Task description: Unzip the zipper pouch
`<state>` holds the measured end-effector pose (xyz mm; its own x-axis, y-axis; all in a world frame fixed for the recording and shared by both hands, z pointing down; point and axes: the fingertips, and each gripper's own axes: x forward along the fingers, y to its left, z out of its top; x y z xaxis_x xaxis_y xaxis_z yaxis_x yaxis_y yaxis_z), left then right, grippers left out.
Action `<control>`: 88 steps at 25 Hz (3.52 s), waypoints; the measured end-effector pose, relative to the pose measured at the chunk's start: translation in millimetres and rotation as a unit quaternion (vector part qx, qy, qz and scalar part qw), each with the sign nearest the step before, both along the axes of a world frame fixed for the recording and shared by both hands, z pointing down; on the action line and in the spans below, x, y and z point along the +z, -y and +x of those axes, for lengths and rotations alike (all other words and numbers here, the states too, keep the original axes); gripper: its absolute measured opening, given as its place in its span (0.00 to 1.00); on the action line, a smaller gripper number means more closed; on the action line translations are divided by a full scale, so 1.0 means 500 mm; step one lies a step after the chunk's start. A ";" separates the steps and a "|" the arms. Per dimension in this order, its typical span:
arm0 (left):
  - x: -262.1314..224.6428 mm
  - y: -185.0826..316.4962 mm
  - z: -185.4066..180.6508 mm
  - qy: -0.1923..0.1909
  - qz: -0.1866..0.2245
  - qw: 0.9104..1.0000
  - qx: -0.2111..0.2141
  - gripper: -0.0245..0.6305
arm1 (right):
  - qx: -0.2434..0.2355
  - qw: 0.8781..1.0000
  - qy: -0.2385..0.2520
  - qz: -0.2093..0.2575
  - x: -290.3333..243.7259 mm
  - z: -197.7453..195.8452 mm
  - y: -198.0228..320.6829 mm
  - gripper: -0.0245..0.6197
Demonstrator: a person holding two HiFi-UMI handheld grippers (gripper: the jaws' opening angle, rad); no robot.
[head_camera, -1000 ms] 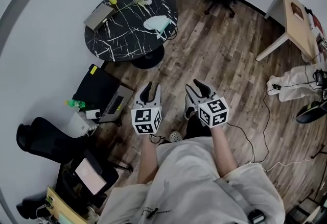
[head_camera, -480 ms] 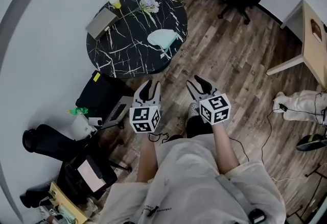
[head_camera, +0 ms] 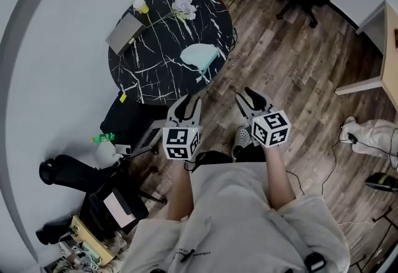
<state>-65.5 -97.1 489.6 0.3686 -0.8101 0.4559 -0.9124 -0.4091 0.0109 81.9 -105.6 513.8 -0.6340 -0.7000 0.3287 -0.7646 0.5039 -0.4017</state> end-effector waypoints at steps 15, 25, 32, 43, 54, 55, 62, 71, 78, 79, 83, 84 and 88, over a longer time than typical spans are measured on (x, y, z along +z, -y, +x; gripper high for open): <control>0.058 0.147 0.006 -0.027 -0.014 0.999 -0.018 0.23 | -0.020 0.999 -0.025 -0.004 0.023 -0.017 0.141 0.29; 0.146 0.348 0.010 0.012 -0.046 0.998 0.048 0.23 | -0.030 0.999 -0.043 -0.013 0.043 -0.045 0.307 0.28; 0.292 0.420 0.034 0.042 -0.119 0.985 0.117 0.23 | -0.031 0.997 -0.054 -0.040 0.091 -0.062 0.400 0.27; 0.493 0.434 0.047 0.084 -0.210 0.956 0.187 0.25 | -0.040 0.994 -0.072 -0.072 0.156 -0.097 0.467 0.27; 0.562 0.438 0.068 0.130 -0.223 0.935 0.243 0.29 | -0.045 0.992 -0.075 -0.094 0.211 -0.128 0.489 0.27; 0.563 0.442 0.066 0.137 -0.218 0.935 0.244 0.24 | -0.047 0.992 -0.075 -0.095 0.213 -0.131 0.489 0.27; 0.565 0.444 0.058 0.148 -0.225 0.931 0.246 0.12 | -0.050 0.990 -0.078 -0.102 0.227 -0.124 0.472 0.27; 0.507 0.441 0.052 0.115 -0.229 0.938 0.234 0.11 | -0.045 0.992 -0.074 -0.093 0.214 -0.070 0.448 0.27; 0.413 0.429 0.038 0.121 -0.212 0.941 0.236 0.11 | -0.111 0.988 -0.079 -0.068 0.191 -0.084 0.410 0.27; 0.400 0.424 0.036 0.122 -0.211 0.940 0.239 0.11 | -0.126 0.986 -0.086 -0.061 0.189 -0.086 0.403 0.26; 0.355 0.404 0.036 0.136 -0.200 0.935 0.260 0.11 | -0.194 0.971 -0.135 -0.029 0.183 -0.082 0.367 0.25; 0.345 0.393 0.038 0.129 -0.203 0.934 0.265 0.11 | -0.210 0.965 -0.153 -0.019 0.184 -0.080 0.357 0.26; 0.312 0.349 0.055 0.067 -0.226 0.927 0.292 0.11 | -0.277 0.936 -0.214 0.032 0.181 -0.081 0.317 0.25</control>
